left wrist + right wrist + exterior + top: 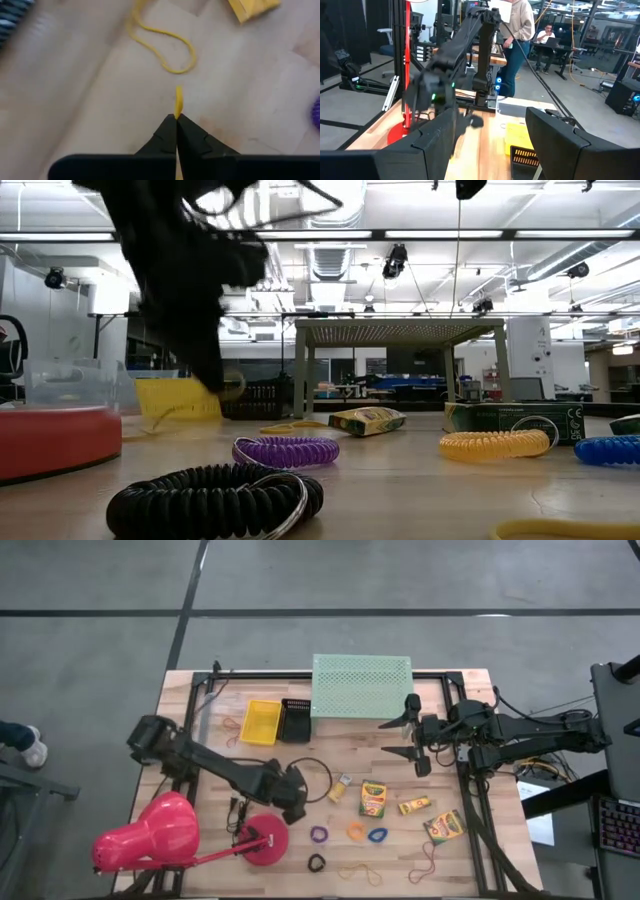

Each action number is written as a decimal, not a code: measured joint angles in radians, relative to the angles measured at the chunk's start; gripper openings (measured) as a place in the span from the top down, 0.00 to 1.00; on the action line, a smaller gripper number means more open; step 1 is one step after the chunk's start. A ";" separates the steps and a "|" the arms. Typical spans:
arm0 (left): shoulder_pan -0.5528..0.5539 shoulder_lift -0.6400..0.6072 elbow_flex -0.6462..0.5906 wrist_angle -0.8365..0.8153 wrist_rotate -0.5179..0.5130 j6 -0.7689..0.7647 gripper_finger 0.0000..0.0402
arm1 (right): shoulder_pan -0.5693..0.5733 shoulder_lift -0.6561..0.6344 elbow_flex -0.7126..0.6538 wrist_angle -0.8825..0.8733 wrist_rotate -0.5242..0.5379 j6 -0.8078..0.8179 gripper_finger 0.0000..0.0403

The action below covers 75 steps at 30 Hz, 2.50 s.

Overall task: Pick & Place Office Desk Supplies
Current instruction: Put the yellow rubber band into the transparent bin

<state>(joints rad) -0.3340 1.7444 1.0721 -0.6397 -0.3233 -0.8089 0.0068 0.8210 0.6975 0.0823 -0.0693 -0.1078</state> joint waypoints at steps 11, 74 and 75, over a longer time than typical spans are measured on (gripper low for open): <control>0.003 -0.285 0.000 -0.103 -0.176 -0.014 1.00 | 0.000 0.000 0.000 0.000 0.000 0.000 0.41; 0.717 -0.662 -0.323 -0.525 -0.055 -0.319 0.98 | 0.000 0.000 0.000 0.000 0.000 0.000 0.41; 0.718 -0.662 -0.341 -0.505 -0.046 -0.319 0.98 | 0.000 0.000 0.000 0.000 0.000 0.000 0.41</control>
<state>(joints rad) 0.3844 1.0821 0.7312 -1.1448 -0.3692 -1.1274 0.0067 0.8211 0.6975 0.0826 -0.0692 -0.1078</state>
